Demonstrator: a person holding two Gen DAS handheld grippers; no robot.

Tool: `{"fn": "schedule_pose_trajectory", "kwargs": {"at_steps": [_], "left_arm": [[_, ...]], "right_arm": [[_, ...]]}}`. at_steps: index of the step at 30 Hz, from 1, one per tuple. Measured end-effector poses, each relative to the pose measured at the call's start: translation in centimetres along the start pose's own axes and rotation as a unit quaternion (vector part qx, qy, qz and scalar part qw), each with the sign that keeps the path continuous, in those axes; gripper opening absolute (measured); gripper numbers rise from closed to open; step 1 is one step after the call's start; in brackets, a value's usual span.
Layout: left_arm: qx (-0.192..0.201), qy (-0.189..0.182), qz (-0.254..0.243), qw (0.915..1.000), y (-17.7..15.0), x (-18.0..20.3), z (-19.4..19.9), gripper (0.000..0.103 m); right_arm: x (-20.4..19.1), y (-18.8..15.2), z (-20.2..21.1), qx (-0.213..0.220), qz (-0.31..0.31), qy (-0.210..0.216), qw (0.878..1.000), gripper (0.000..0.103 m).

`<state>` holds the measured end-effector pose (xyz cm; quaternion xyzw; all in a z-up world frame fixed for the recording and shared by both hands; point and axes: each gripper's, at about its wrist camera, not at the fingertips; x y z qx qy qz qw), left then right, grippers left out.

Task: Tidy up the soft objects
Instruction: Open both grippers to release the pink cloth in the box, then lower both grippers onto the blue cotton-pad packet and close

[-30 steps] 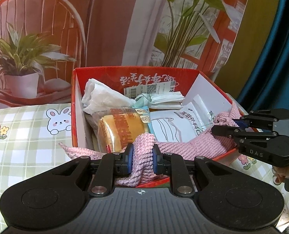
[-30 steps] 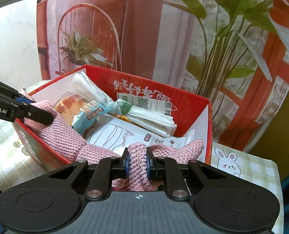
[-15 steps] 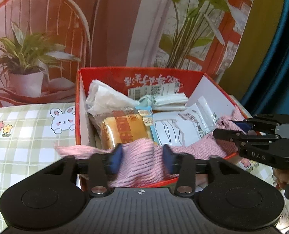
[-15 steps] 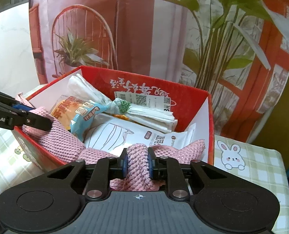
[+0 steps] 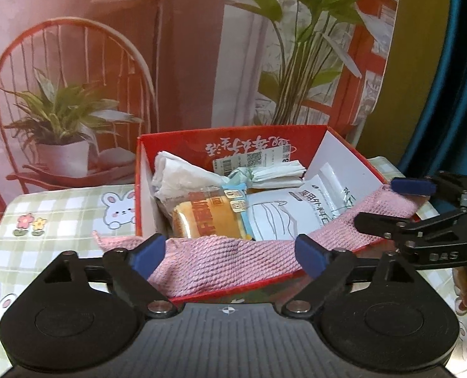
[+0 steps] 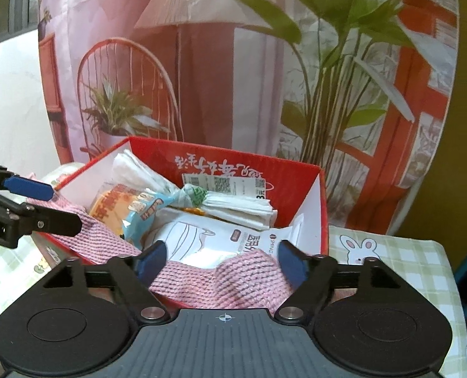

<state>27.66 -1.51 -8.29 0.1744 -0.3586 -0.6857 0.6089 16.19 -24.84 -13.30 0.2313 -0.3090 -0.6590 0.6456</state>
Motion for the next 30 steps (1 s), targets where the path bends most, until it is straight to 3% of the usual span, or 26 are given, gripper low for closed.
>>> {"fn": "schedule_pose_trajectory", "kwargs": {"at_steps": [6,15,21,30], "left_arm": [[0.007,0.006,0.000,1.0000,-1.8,0.2,2.8,0.095],[-0.020,0.003,0.021,0.9996,-8.2,-0.9,5.6,0.095],[-0.051,-0.005,0.029,0.9983,-12.6,-0.7,5.9,0.094],[-0.081,-0.024,0.030,0.9959,-16.2,-0.2,5.5,0.090]], "right_arm": [[-0.6,-0.6,2.7,0.014,-0.021,0.003,1.000,0.102],[-3.7,-4.9,6.5,0.001,-0.037,0.023,0.999,0.103],[-6.4,-9.3,7.6,-0.044,-0.034,0.021,0.998,0.103],[-9.1,-14.5,8.7,-0.081,-0.046,0.061,0.994,0.102]]}}
Point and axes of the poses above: each gripper's, at about its wrist camera, not at the fingertips, and z roughly against the way its jaws point, x to its right, y to its top, and after that the axes turned 14 degrees about z, right-handed
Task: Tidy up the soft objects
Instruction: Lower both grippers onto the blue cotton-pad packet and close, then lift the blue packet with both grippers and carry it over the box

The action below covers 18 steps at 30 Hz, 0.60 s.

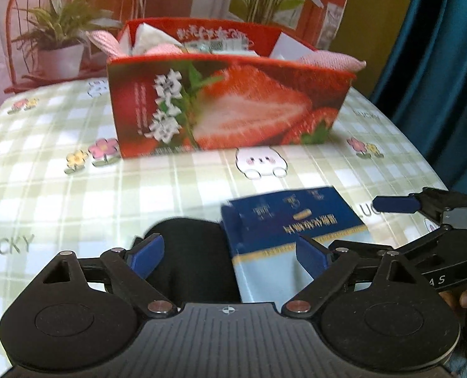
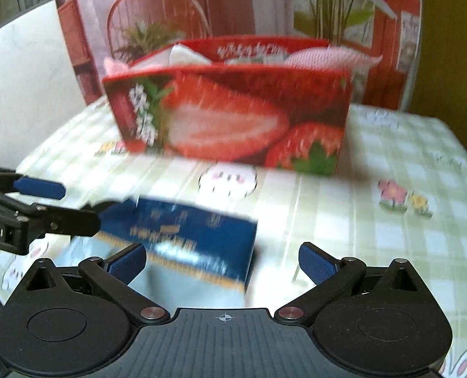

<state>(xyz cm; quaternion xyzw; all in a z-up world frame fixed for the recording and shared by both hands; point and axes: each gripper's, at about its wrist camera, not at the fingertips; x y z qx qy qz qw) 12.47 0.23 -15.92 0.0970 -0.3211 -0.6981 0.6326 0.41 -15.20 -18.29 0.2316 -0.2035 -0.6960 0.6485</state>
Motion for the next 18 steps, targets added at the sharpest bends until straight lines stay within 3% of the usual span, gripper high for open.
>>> {"fn": "schedule_pose_trajectory", "kwargs": {"at_steps": [4,10,12,18], "left_arm": [[-0.011,-0.010,0.004,0.9999,-0.5,-0.1,-0.5,0.083],[-0.025,-0.027,0.020,0.9991,-1.1,-0.4,-1.2,0.061],[-0.030,-0.032,0.026,0.9987,-1.2,-0.5,-1.5,0.056],[-0.034,-0.045,0.031,0.9979,-1.4,-0.5,-1.6,0.053]], "right_arm": [[0.1,-0.6,-0.5,-0.015,-0.014,0.032,0.999,0.091],[-0.2,-0.5,-1.1,-0.021,-0.011,0.059,0.998,0.072],[-0.3,-0.5,-1.3,-0.019,-0.010,0.066,0.998,0.070],[-0.1,-0.5,-1.5,-0.012,-0.012,0.071,0.997,0.066]]}}
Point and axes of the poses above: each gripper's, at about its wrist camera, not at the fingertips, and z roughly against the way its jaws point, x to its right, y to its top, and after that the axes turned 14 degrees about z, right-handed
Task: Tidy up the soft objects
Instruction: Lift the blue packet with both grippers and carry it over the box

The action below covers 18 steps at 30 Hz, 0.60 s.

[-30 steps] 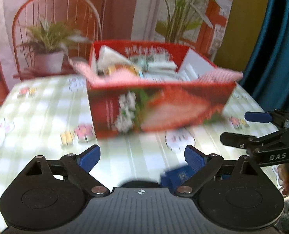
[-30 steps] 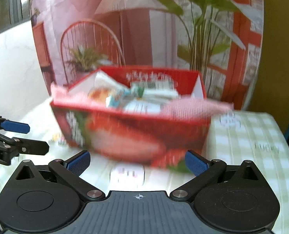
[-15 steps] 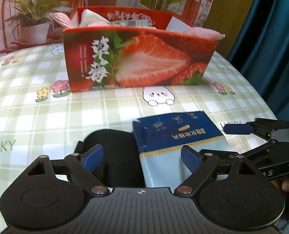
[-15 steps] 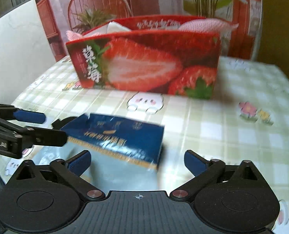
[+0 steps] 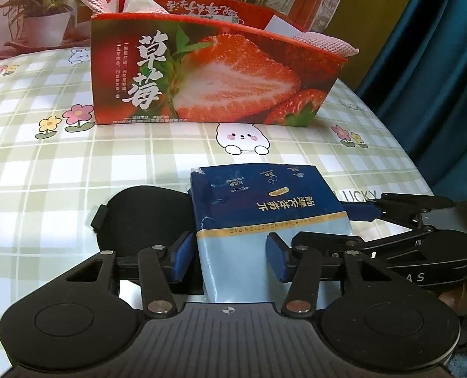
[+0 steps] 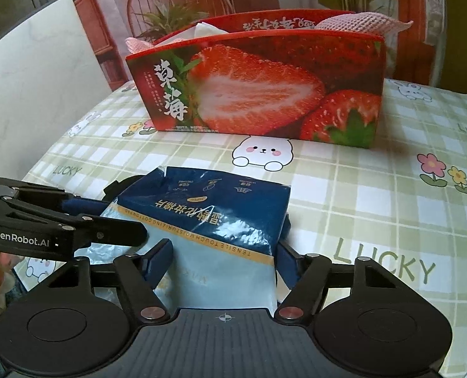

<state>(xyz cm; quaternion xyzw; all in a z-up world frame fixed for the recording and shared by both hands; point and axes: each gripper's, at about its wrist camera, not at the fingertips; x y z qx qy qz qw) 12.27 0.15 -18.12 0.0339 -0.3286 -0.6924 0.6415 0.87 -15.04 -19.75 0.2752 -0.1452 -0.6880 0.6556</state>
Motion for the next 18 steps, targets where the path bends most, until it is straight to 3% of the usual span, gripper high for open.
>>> {"fn": "schedule_pose_trajectory", "kwargs": {"at_steps": [4,8,12,18], "left_arm": [[-0.001,-0.005,0.003,1.0000,0.1,-0.1,-0.3,0.053],[0.001,-0.016,0.008,0.9998,0.1,-0.2,-0.3,0.045],[0.009,-0.015,0.005,0.9998,0.2,-0.1,-0.1,0.045],[0.028,-0.022,-0.003,0.9994,1.0,0.3,0.6,0.045]], "right_arm": [[0.3,-0.2,-0.1,0.000,-0.008,0.004,1.000,0.067],[0.4,-0.2,-0.2,0.001,-0.011,0.007,1.000,0.065],[0.2,-0.1,0.0,0.008,-0.008,0.008,1.000,0.056],[0.2,0.4,0.4,0.020,-0.003,0.009,1.000,0.052]]}}
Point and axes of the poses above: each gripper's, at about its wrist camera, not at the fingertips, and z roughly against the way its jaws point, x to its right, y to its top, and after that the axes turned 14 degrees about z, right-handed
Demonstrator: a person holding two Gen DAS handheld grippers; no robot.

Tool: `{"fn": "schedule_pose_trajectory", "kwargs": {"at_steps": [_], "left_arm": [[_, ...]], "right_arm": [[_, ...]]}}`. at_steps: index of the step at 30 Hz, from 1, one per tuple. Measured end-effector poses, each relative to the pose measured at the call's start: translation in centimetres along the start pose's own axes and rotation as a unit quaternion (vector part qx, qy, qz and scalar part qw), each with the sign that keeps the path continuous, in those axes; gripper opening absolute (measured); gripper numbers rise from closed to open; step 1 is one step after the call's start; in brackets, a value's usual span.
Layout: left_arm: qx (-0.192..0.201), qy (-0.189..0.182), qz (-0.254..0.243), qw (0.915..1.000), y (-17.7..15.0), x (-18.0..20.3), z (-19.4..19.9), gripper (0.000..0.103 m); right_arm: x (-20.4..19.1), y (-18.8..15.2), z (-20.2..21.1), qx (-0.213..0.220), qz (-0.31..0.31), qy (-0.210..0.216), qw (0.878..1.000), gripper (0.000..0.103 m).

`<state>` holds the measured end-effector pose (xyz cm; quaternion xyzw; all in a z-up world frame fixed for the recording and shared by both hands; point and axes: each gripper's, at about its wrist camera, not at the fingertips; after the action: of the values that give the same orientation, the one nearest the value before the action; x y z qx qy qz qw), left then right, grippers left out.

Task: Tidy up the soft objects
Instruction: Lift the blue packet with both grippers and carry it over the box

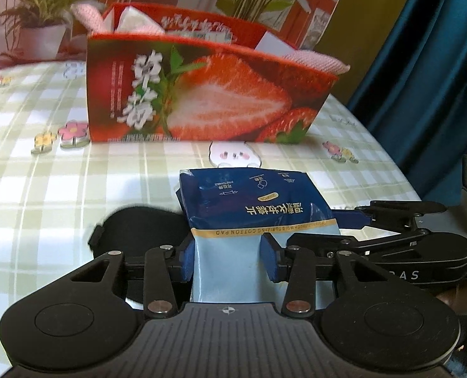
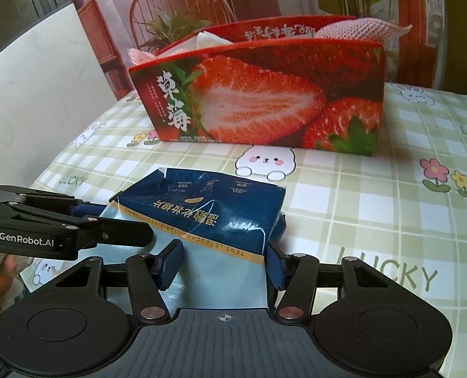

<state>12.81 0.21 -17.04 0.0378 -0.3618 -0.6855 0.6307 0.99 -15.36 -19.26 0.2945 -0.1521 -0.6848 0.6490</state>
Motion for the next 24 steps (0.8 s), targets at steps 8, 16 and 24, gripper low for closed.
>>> {"fn": "schedule_pose_trajectory", "kwargs": {"at_steps": [8,16,24], "left_arm": [[0.042,-0.014,-0.031,0.9985,2.7,1.6,1.5,0.045],[0.082,-0.029,-0.055,0.9947,7.0,3.2,2.7,0.045],[0.111,-0.042,-0.060,0.9911,11.3,3.7,2.7,0.045]], "right_arm": [[0.3,2.3,1.2,0.034,0.024,-0.013,0.999,0.052],[1.4,6.0,2.5,0.072,0.057,-0.030,0.995,0.051],[2.8,10.2,3.3,0.105,0.086,-0.048,0.990,0.051]]}}
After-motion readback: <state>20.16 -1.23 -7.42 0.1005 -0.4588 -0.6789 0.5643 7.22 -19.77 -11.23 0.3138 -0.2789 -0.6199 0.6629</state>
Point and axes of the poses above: each gripper's, at about its wrist camera, not at the fingertips, and z roughly against the way its jaws point, x to its right, y to its top, and after that the axes turned 14 degrees about z, right-handed
